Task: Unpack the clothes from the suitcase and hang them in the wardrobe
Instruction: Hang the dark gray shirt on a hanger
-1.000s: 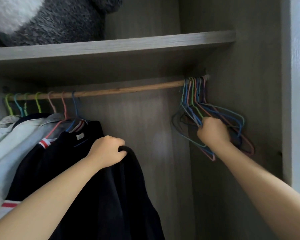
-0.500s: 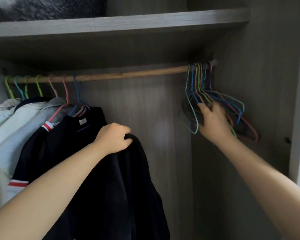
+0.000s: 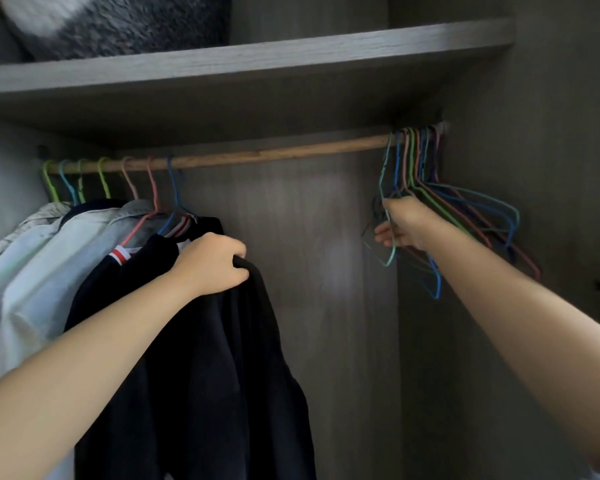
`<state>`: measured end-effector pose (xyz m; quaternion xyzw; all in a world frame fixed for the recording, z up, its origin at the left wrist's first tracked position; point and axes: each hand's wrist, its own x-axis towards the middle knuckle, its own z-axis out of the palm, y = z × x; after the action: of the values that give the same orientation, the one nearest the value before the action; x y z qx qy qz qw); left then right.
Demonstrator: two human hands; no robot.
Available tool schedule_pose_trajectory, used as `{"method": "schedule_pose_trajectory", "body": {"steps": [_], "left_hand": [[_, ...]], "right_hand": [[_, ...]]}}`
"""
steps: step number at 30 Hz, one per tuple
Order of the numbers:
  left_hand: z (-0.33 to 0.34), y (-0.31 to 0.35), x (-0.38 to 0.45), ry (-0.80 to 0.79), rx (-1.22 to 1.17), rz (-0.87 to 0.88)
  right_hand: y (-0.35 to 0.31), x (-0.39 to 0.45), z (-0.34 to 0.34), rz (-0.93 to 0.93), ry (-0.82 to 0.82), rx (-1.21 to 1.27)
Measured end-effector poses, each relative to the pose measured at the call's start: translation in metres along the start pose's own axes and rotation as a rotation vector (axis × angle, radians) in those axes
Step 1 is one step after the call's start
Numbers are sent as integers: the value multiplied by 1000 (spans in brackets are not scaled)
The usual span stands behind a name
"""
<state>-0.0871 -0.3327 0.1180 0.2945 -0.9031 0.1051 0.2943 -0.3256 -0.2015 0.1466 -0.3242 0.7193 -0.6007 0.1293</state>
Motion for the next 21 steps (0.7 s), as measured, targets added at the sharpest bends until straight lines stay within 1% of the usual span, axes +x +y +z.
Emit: {"method": "schedule_pose_trajectory", "body": {"steps": [1, 4, 7, 9, 10, 12, 14, 16, 17, 19, 21], "left_hand": [[-3, -3, -1, -2, -9, -4], [-12, -12, -8, 5, -27, -21], [-20, -22, -14, 9, -60, -41], [-22, -28, -19, 11, -91, -81], [-23, -31, -21, 10, -120, -108], [-22, -36, -25, 25, -210, -153], [-22, -38, -29, 43, -272, -191], [-23, -42, -33, 44, -291, -220], [-23, -44, -35, 45, -293, -230], [-25, -49, -38, 43, -291, -259], [-28, -54, -38, 50, -311, -283]], "right_hand": [[-3, 3, 2, 14, 0, 37], [-13, 9, 6, 10, 18, -30], [-23, 18, 6, -115, 59, -242], [-26, 24, 8, -216, 146, -297], [-24, 24, 11, -250, 163, -267], [-10, 20, 20, -302, 106, -149], [18, 7, 30, -400, 67, -109], [51, -15, 42, -538, 53, -86], [68, -27, 49, -572, 27, -46], [99, -46, 66, -542, -38, 62], [115, -57, 80, -421, -162, 175]]}}
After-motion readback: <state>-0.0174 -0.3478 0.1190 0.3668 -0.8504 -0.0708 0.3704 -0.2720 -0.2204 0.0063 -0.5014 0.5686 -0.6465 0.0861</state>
